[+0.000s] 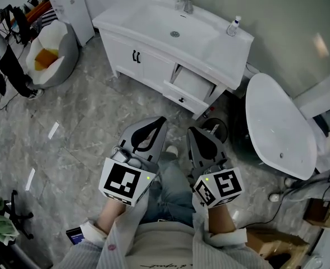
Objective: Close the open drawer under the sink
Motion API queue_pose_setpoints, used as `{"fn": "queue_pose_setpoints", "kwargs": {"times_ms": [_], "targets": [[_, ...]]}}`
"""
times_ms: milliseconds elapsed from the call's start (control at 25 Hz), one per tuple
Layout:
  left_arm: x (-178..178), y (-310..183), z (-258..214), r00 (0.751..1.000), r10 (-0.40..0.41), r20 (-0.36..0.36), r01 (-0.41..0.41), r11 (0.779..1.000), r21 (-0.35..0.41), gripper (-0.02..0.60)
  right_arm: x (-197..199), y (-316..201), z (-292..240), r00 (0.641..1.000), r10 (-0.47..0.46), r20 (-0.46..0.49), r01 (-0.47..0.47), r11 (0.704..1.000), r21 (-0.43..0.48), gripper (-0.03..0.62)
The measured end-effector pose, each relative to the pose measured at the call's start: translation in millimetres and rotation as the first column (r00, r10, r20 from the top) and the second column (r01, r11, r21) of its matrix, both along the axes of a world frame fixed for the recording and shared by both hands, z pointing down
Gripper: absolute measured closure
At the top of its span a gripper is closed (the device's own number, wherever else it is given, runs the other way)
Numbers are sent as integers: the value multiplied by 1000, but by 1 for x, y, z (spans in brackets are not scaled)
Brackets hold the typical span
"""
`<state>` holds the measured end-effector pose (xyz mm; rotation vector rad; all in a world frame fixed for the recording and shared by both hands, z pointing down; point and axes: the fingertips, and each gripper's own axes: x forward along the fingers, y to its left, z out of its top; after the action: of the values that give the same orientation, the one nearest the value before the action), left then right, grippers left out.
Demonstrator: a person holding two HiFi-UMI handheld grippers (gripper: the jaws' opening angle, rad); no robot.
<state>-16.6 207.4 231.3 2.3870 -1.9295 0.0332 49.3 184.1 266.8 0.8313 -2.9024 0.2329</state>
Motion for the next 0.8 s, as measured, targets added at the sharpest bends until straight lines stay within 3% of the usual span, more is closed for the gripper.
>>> {"fn": "queue_pose_setpoints", "kwargs": {"times_ms": [400,800], "targets": [[-29,-60,5,1000,-1,-1,1,1000,2,566,-29,-64,9,1000,10,-7,-11,1000,-9,583],[-67,-158,7,1000,15,14,-15,999,-33,566,-73,-160,16,1000,20,5,-20,998,-57,585]]}}
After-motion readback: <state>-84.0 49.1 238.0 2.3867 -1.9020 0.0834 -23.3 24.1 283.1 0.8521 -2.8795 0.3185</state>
